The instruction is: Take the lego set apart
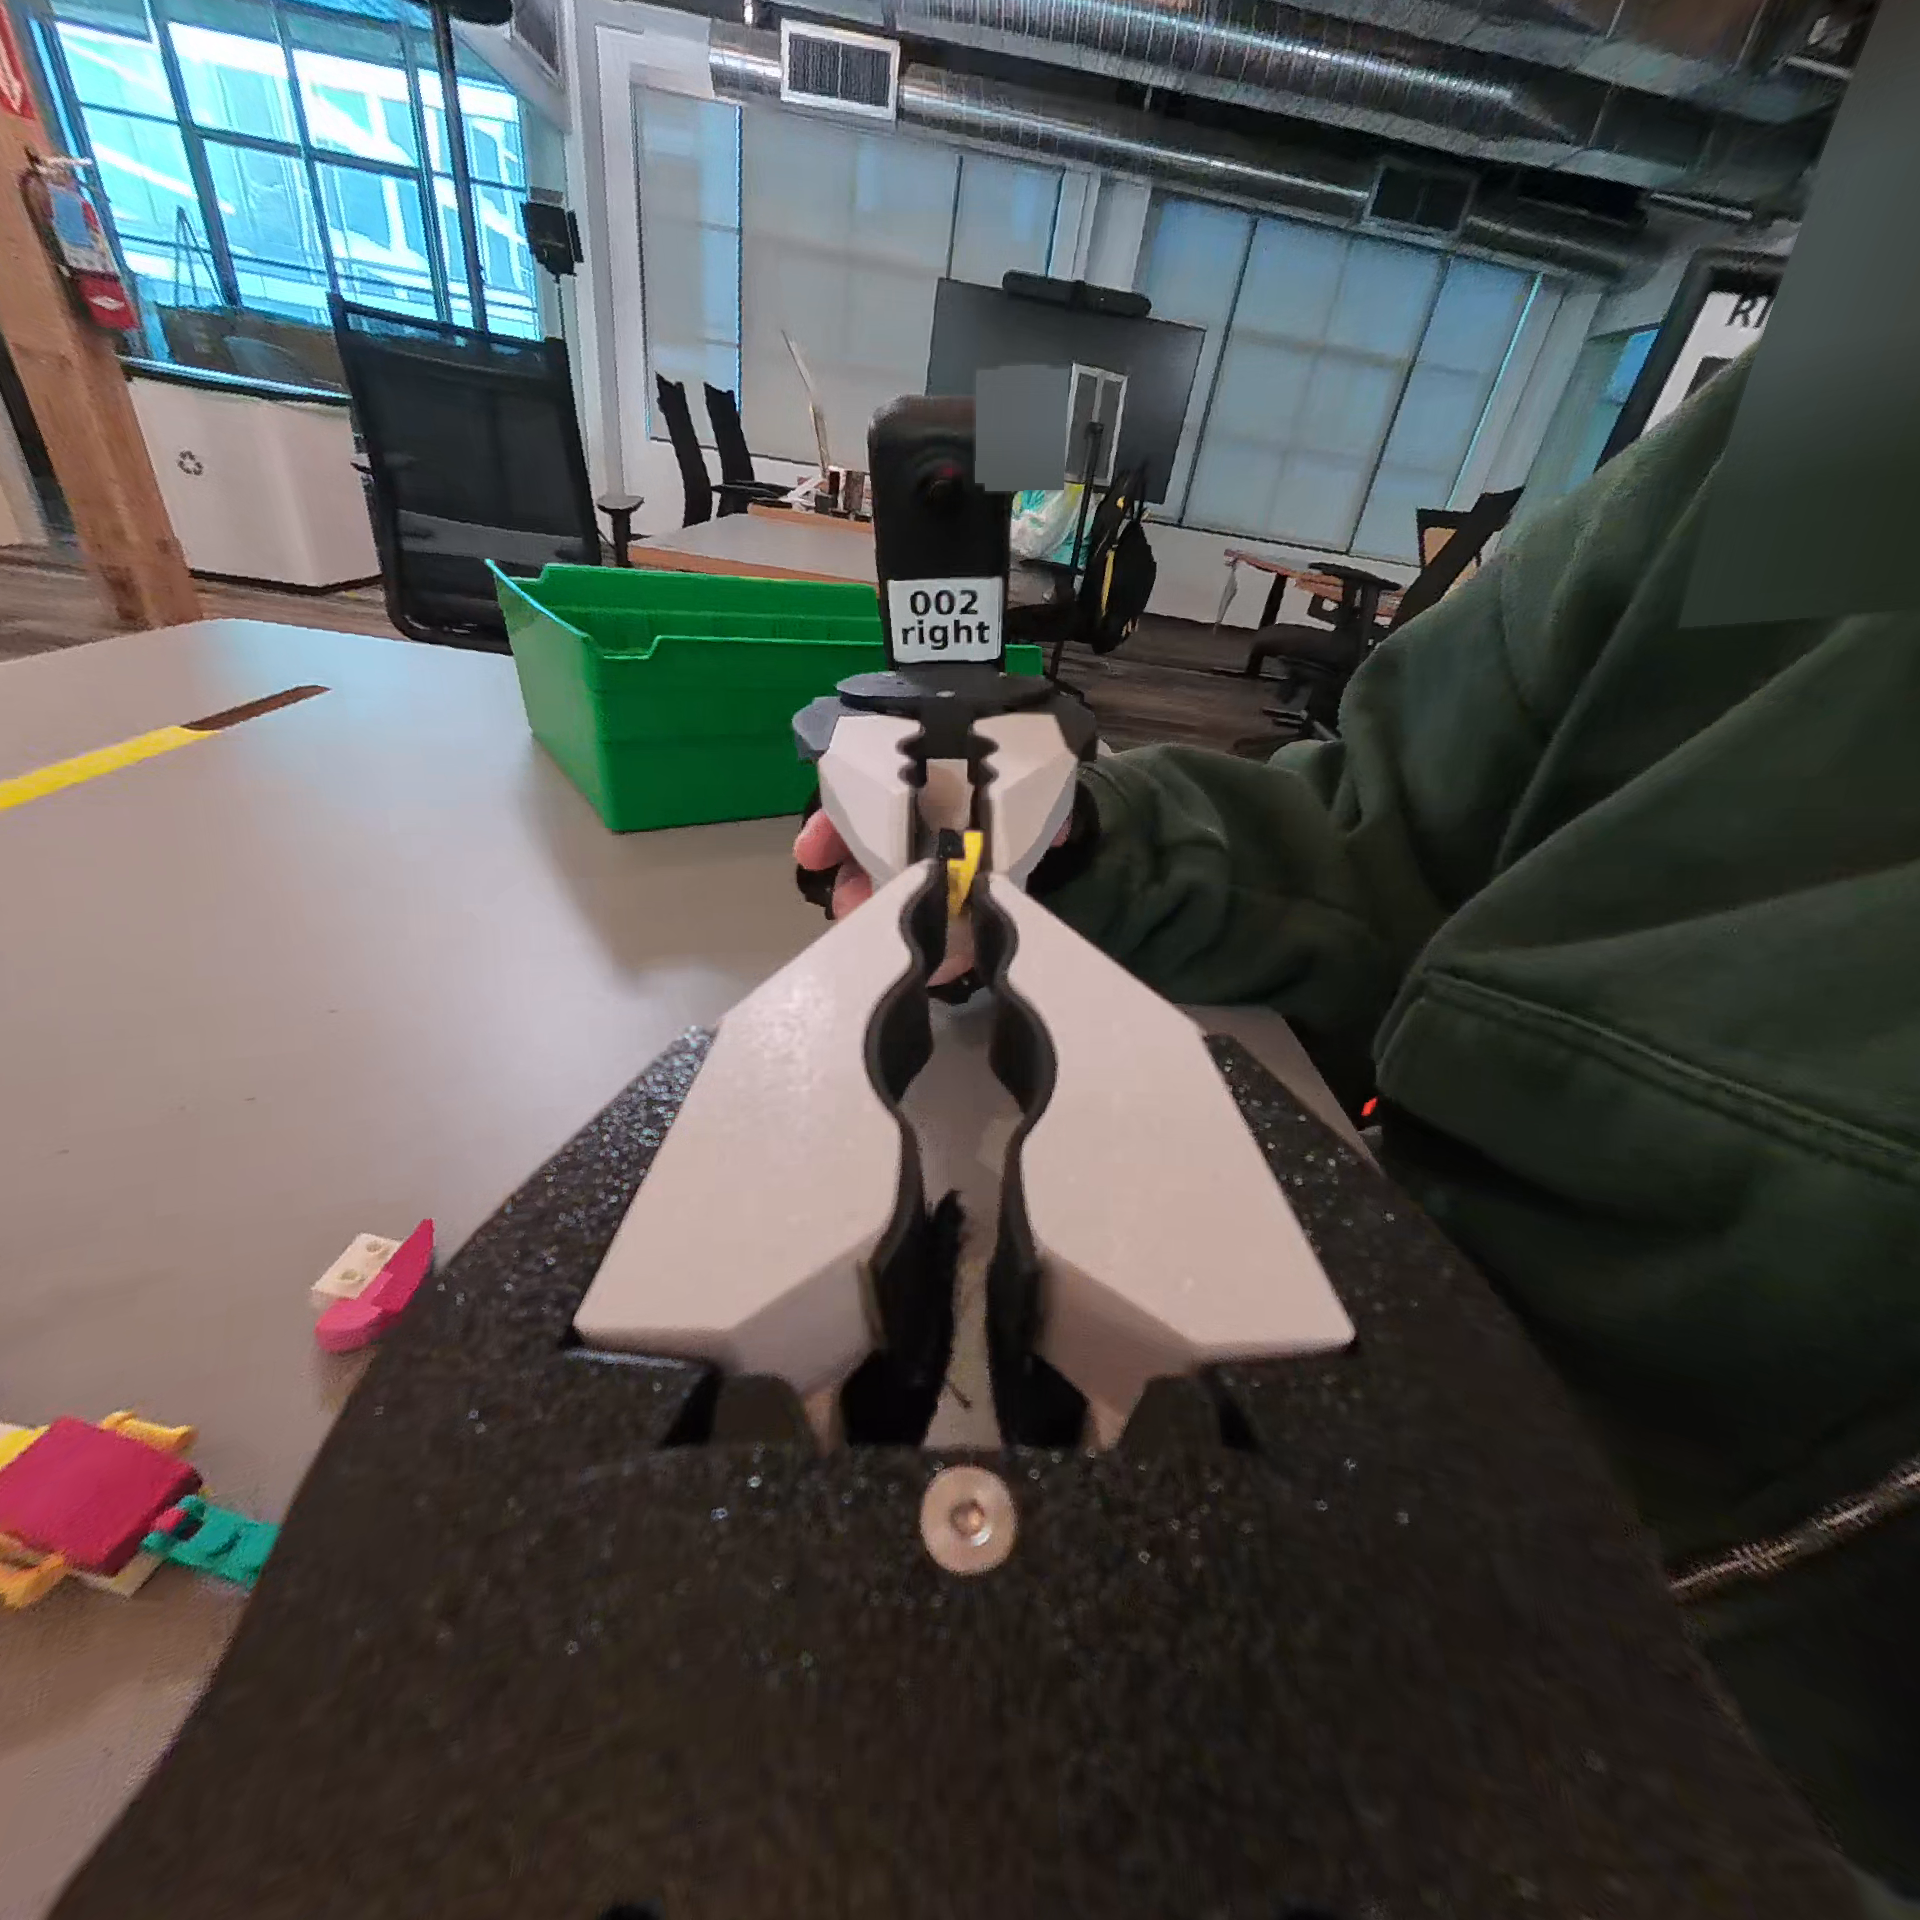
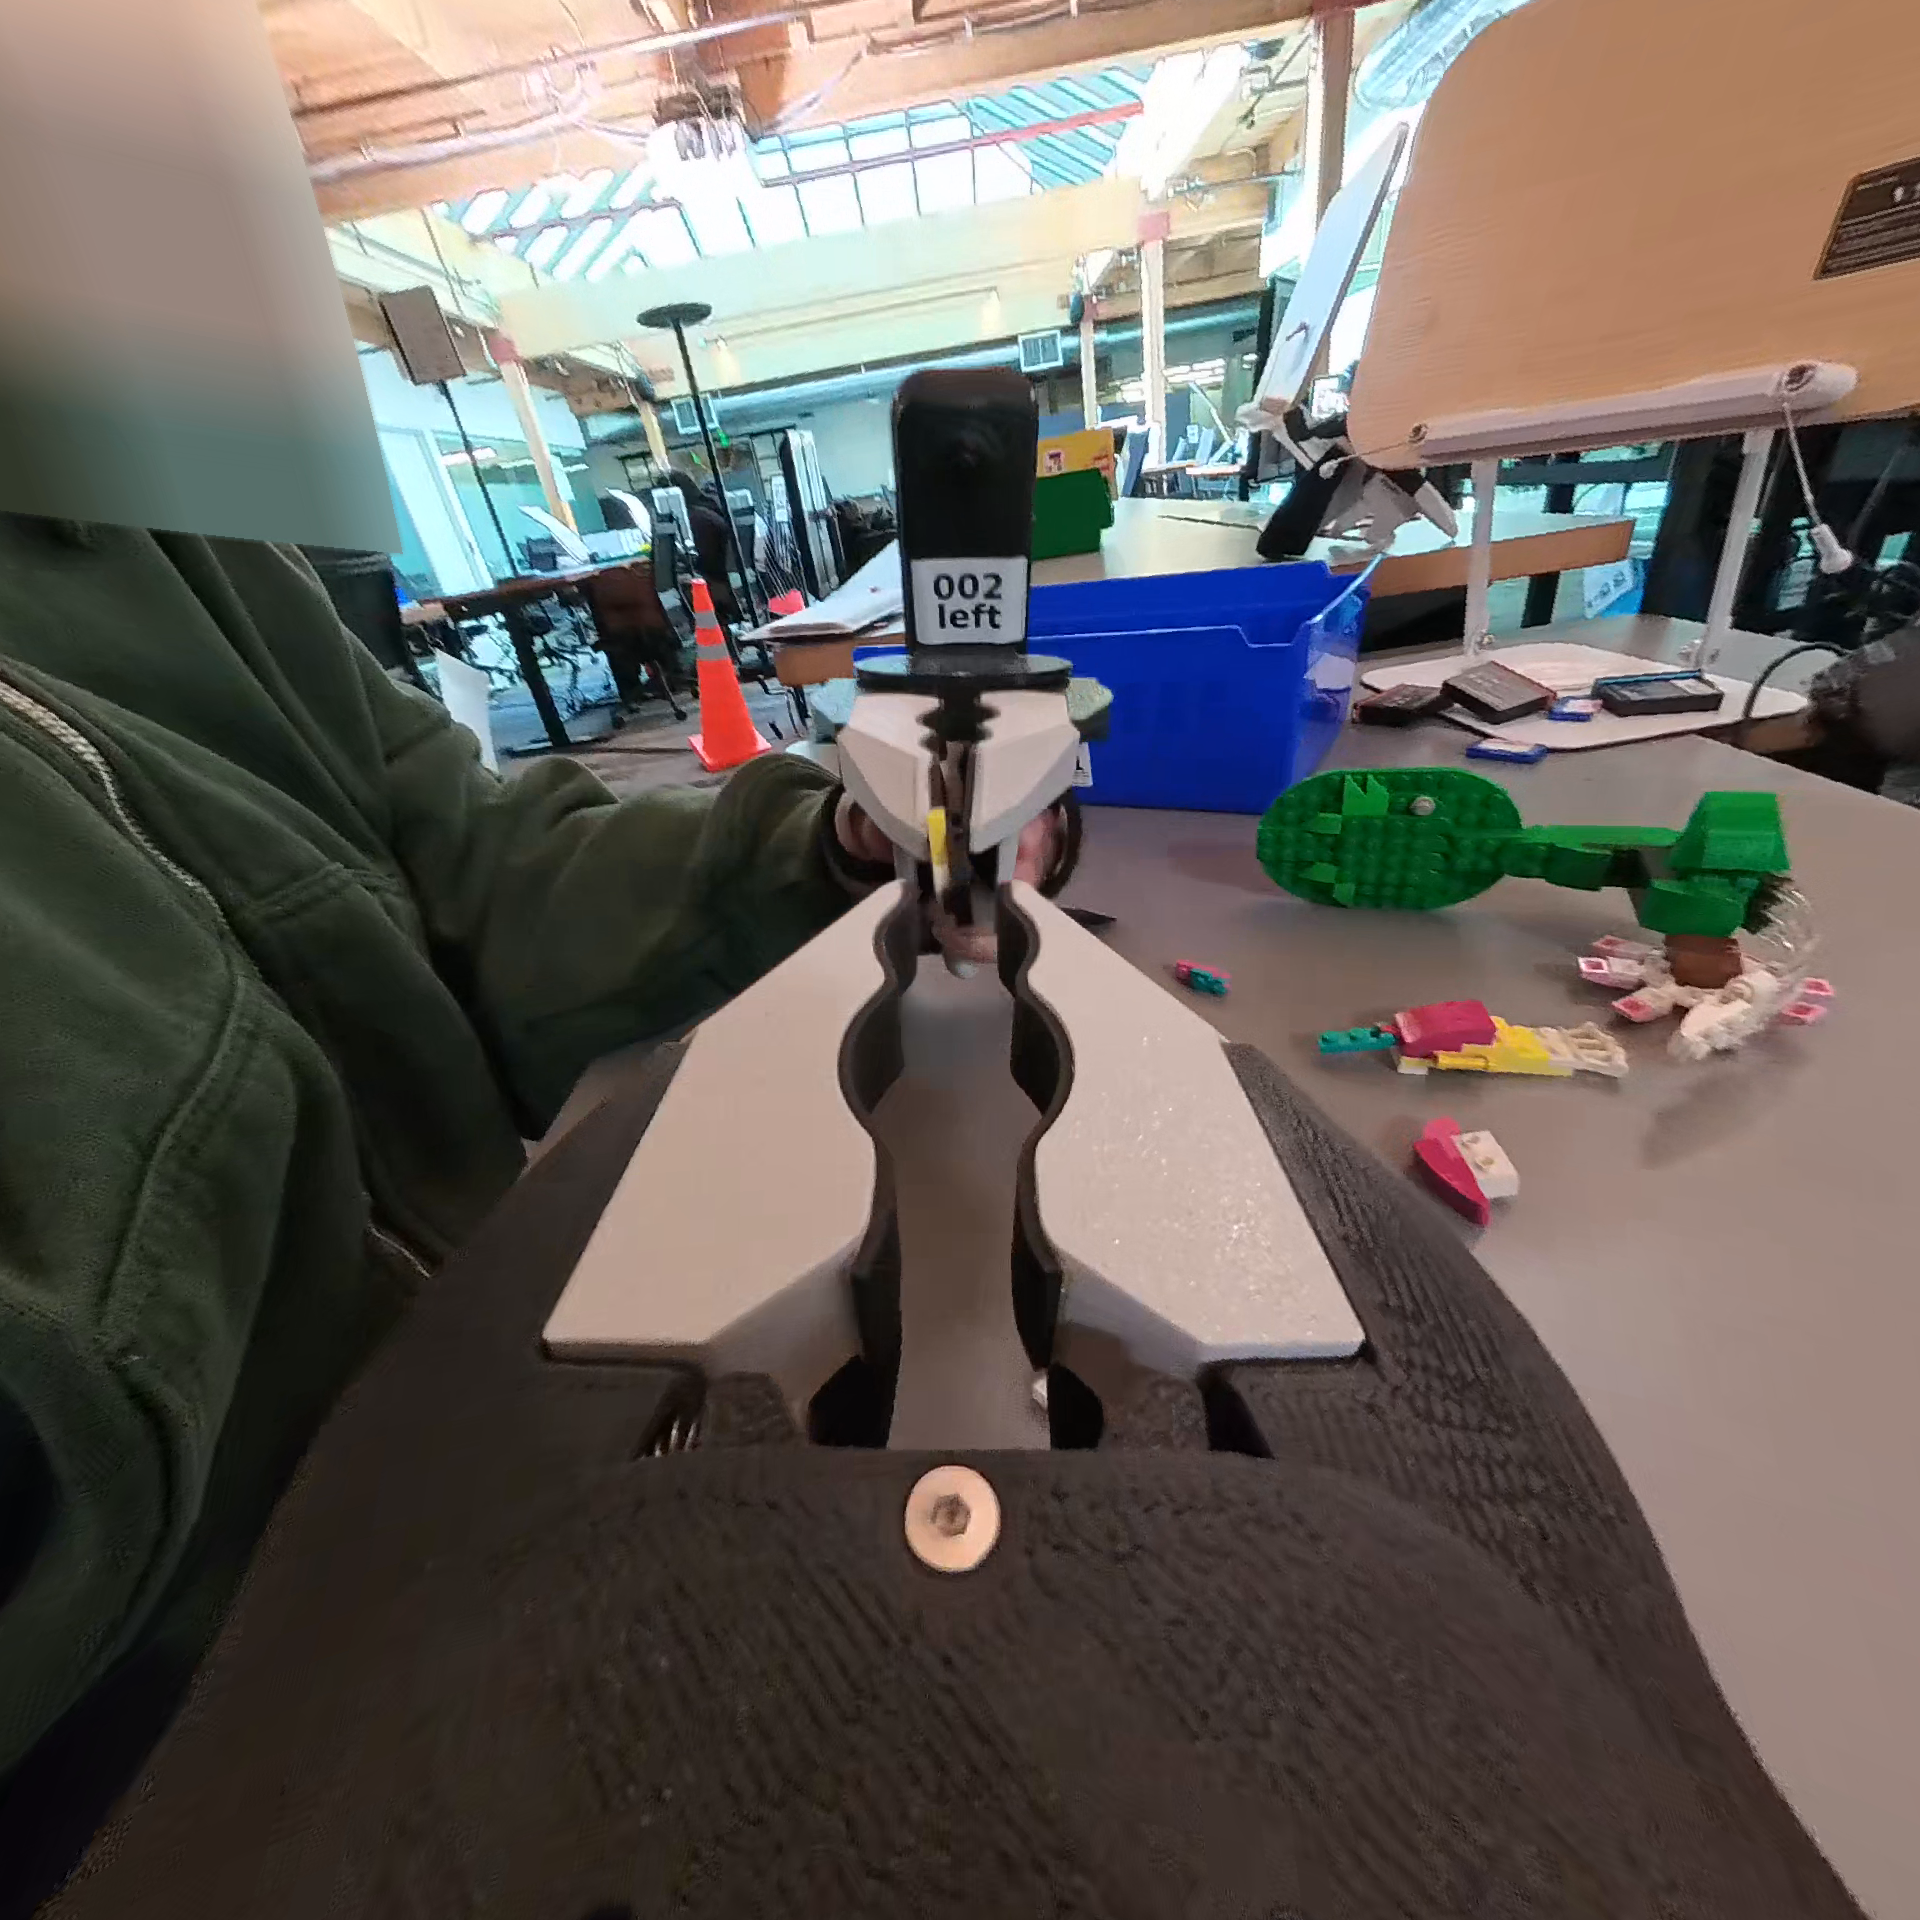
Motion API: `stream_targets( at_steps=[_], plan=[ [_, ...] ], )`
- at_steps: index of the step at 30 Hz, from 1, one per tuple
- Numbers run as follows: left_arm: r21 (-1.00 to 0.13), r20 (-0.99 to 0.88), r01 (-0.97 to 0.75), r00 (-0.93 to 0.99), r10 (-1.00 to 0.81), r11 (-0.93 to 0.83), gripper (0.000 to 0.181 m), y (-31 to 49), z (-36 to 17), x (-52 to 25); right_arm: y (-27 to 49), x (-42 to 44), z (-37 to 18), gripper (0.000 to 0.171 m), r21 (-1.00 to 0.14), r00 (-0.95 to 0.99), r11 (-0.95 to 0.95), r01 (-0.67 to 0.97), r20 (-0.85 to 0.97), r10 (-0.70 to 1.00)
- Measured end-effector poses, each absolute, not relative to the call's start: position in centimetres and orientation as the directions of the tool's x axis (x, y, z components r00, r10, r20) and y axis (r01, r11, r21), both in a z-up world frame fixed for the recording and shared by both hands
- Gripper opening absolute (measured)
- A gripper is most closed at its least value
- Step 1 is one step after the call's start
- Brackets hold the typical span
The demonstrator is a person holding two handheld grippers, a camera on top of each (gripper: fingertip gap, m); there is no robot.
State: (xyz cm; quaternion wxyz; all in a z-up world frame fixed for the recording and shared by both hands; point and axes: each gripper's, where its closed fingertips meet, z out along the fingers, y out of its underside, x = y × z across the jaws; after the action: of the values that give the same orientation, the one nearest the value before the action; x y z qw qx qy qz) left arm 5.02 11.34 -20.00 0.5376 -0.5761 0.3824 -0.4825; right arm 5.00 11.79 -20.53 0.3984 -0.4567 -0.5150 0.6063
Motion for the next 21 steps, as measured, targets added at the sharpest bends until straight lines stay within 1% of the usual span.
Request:
stream_targets(
  at_steps=[1, 3, 6, 8, 12, 14, 16, 18, 21],
  plan=[
    [-0.986, 0.158, 0.082, 0.23, -0.96, -0.142, 0.003, 11.3, -20.0, 5.1, 11.7, 5.0, -20.4, 0.012, -0.987, -0.273, -0.163, -0.017, -0.152, 0.95],
    [-0.98, 0.185, 0.108, 0.215, -0.959, -0.164, 0.003, 11.3, -19.9, 5.2, 11.5, 5.0, -20.3, 0.004, -0.986, -0.281, -0.166, -0.023, -0.153, 0.947],
    [-0.973, 0.21, 0.137, 0.199, -0.957, -0.185, 0.003, 11.3, -19.6, 5.1, 11.5, 5.0, -20.0, 0.004, -0.991, -0.27, -0.132, -0.036, -0.118, 0.956],
    [-0.977, 0.193, 0.135, 0.206, -0.959, -0.168, 0.002, 11.2, -19.5, 5.0, 11.5, 4.9, -19.8, 0.004, -0.994, -0.25, -0.1, -0.041, -0.087, 0.964],
    [-0.998, 0.051, 0.043, 0.322, -0.945, -0.039, 0.003, 11.8, -20.0, 4.7, 11.9, 4.6, -20.3, 0.003, -0.999, -0.199, -0.047, -0.015, -0.044, 0.979],
    [-0.997, -0.075, -0.046, 0.422, -0.904, 0.062, 0.005, 12.7, -20.4, 4.4, 12.6, 4.5, -20.8, 0.003, -0.999, -0.134, 0.03, 0.025, 0.026, 0.991],
    [-0.99, -0.143, -0.072, 0.472, -0.87, 0.123, 0.013, 13.0, -20.1, 4.1, 13.2, 4.5, -21.3, 0.003, -0.992, -0.08, 0.108, 0.063, 0.102, 0.992],
    [-0.995, -0.095, -0.049, 0.469, -0.878, 0.081, 0.016, 13.2, -20.1, 4.0, 13.2, 4.6, -21.0, 0.003, -0.992, -0.071, 0.118, 0.049, 0.115, 0.991],
    [-0.999, 0.043, 0.038, 0.431, -0.901, -0.03, 0.017, 13.4, -20.0, 3.9, 13.2, 4.7, -20.5, 0.003, -0.994, -0.072, 0.11, 0.023, 0.108, 0.992]
  ],
)
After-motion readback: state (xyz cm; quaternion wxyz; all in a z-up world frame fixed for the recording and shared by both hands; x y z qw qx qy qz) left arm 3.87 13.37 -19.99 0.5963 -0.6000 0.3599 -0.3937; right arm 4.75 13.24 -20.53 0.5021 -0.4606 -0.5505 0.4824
